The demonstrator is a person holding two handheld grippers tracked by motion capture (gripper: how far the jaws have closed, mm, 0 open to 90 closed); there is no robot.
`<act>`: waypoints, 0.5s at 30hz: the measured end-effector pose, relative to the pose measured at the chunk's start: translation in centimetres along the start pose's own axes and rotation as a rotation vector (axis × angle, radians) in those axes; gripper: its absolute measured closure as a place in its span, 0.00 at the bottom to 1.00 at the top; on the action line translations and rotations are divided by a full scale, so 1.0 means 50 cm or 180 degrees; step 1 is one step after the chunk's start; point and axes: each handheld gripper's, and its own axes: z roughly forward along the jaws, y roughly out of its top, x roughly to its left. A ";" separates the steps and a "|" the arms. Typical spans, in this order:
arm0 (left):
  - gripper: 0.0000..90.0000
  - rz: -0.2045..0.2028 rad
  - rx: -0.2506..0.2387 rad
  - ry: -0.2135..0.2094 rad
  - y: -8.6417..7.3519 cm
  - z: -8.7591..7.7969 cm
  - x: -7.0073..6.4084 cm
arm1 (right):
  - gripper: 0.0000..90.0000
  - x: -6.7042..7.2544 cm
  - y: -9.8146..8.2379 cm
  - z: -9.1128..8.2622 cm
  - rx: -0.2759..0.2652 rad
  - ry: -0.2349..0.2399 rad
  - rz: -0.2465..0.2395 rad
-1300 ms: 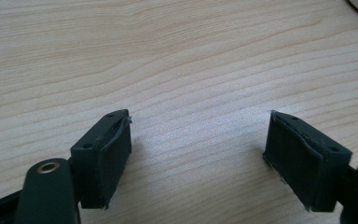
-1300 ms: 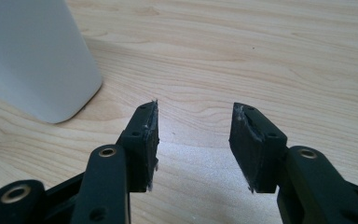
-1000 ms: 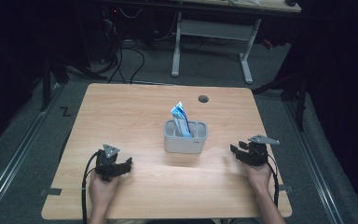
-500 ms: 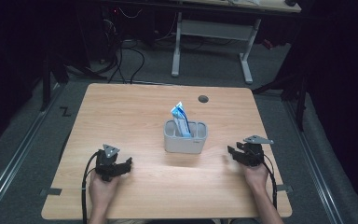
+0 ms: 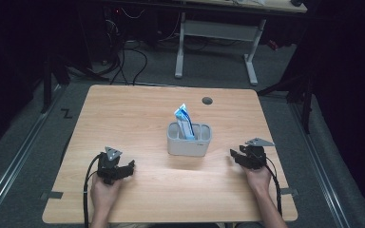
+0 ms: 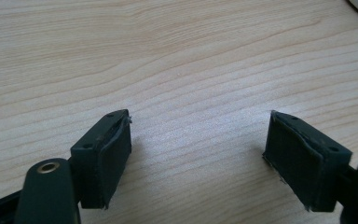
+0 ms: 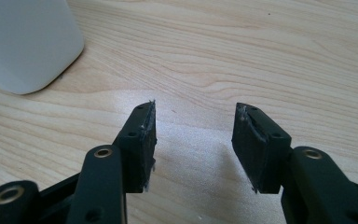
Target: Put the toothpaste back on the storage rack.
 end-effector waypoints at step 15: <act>0.26 0.0000 0.0000 0.0000 0.000 0.000 0.000 | 0.49 0.005 -0.007 0.020 0.0082 -0.0058 -0.0130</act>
